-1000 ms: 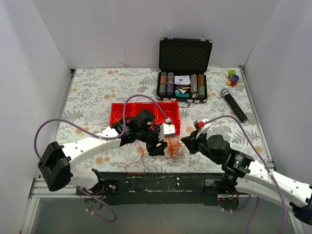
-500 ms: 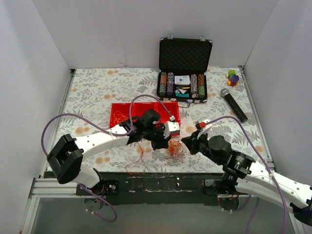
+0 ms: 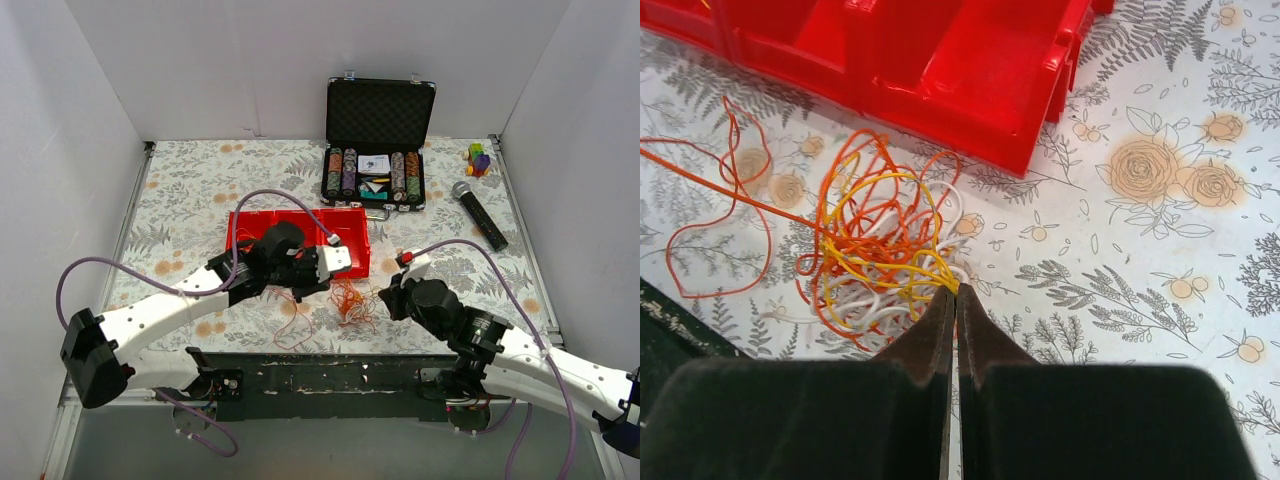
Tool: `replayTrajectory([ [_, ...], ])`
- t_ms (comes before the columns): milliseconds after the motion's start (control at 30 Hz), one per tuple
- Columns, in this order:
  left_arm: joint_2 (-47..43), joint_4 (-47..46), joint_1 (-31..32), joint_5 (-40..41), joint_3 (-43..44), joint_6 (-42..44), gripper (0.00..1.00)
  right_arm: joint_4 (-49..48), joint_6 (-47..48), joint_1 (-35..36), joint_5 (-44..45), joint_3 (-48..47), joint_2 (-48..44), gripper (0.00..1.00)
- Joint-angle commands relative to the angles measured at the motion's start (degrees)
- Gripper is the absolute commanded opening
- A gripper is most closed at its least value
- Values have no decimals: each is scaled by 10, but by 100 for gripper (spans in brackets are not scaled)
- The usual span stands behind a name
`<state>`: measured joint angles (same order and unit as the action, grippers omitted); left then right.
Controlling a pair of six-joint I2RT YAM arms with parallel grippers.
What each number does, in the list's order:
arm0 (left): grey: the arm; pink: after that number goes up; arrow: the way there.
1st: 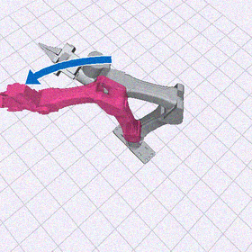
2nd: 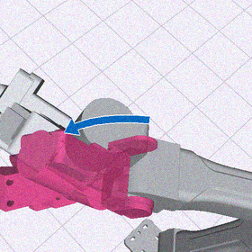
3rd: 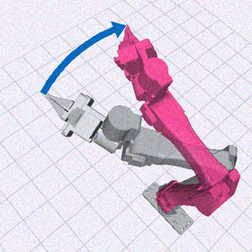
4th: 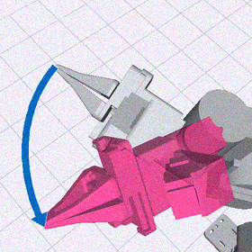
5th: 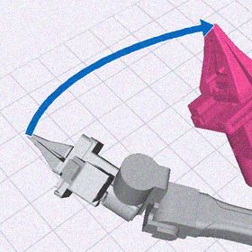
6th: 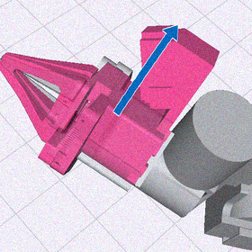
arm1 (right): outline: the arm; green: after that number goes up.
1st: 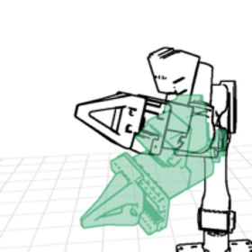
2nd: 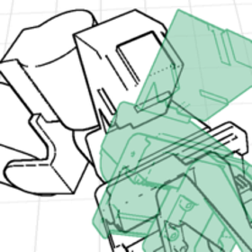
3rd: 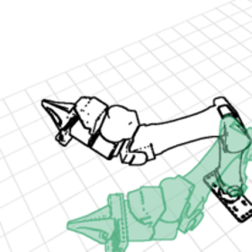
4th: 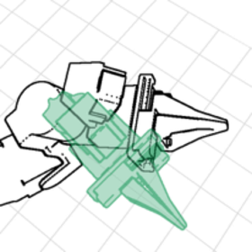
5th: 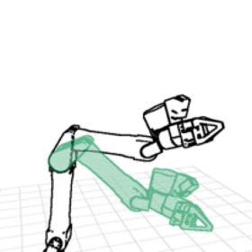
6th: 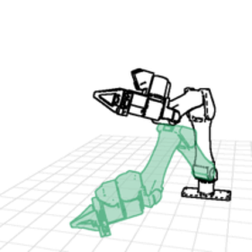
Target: Untangle the cables
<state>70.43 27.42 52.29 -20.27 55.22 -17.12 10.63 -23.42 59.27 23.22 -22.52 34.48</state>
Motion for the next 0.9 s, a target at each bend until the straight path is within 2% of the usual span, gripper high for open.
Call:
replayTrajectory([
  [0,-44,24,-1,30,9,16,0,21,-32,0,47,-6,23,1],
  [133,-53,31,-1,28,11,15,0,48,-55,0,57,-21,56,4],
  [233,-50,27,-1,15,9,10,0,22,-45,0,33,-20,48,35],
  [300,-45,26,0,10,8,7,0,4,-34,0,19,-20,37,50],
  [367,-43,22,-1,5,9,7,0,-10,-23,0,8,-23,21,58],
  [633,-28,15,-1,-1,15,4,0,-121,31,1,-83,-12,-8,65],
  [867,-28,14,0,5,23,6,0,-226,89,1,-159,-16,65,66],
])
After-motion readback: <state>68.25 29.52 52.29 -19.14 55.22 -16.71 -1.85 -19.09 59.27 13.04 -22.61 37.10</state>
